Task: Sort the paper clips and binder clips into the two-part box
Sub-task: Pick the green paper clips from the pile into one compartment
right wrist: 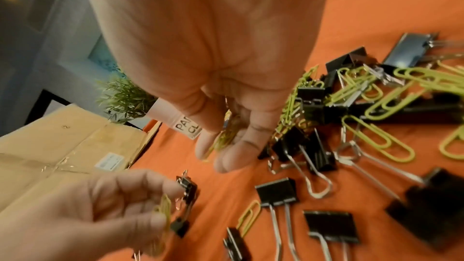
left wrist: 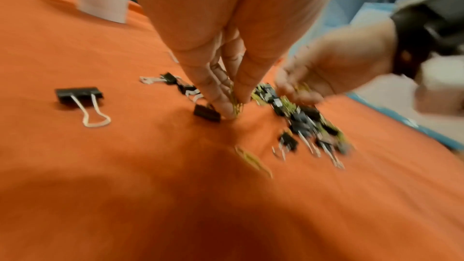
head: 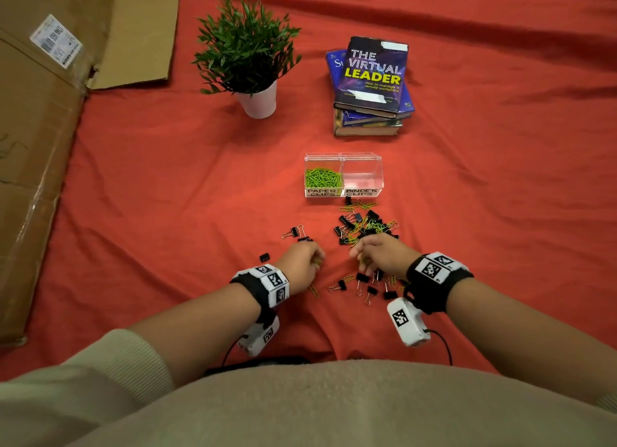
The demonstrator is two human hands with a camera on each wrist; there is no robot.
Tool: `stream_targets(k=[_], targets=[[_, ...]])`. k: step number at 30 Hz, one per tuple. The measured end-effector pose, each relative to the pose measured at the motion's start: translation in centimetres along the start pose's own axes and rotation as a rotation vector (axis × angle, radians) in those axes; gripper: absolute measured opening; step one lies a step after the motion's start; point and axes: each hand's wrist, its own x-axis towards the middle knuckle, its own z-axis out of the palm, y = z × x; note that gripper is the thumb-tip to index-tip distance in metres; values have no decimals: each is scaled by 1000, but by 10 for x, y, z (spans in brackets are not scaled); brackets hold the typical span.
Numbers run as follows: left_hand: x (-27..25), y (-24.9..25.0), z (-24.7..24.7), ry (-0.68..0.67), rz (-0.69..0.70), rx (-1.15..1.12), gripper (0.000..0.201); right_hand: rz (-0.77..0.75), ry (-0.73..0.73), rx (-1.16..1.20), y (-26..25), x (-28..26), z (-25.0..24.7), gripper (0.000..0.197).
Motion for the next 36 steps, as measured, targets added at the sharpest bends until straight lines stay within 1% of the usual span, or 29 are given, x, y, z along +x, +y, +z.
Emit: stream_targets(k=[1,2,3,5,7,9,11,15,18,20,22,24,25,26,29,30,32,34,36], targets=[[3,1,-5,22,-17,-44,23,6,-2,-21,0,-1,2,32],[6,1,-11,44,-30,-81,22,-10,12,-106,-1,-3,5,28],[10,2,-17,66,-44,-114,22,-48,26,-228,-1,-6,8,22],[18,5,-30,114,-60,-164,21,-143,3,-492,0,-10,15,12],[27,13,-43,160,-55,-195,20,-222,-37,-726,5,-10,23,16],[39,24,-57,205,-37,-193,19,-251,-25,-812,10,-8,30,16],[52,36,-70,250,-19,-165,19,-243,-5,-824,13,-5,33,16],[85,53,-91,314,30,-64,21,-219,-46,-844,11,-4,34,18],[105,59,-101,311,15,46,22,-158,-57,-705,1,-5,25,10],[109,58,-102,288,20,89,24,-152,-28,-580,-3,-4,14,13],[103,56,-99,277,74,143,27,-112,-4,-451,-8,-3,1,12],[87,54,-92,290,163,203,27,-95,32,-344,-19,2,-14,10],[76,51,-86,270,200,224,25,-95,53,-287,-28,5,-21,8],[64,47,-79,219,231,250,22,-100,79,-233,-38,10,-27,5],[30,26,-51,-38,311,371,17,-155,196,-144,-73,28,-40,5],[19,18,-42,-117,326,418,16,-173,248,-164,-83,37,-41,5],[2,3,-25,-220,343,467,16,-200,327,-242,-102,54,-40,7],[-10,-7,-11,-275,346,459,18,-212,354,-338,-115,70,-35,9],[-18,-14,-3,-290,348,459,20,-214,356,-427,-122,79,-28,12]])
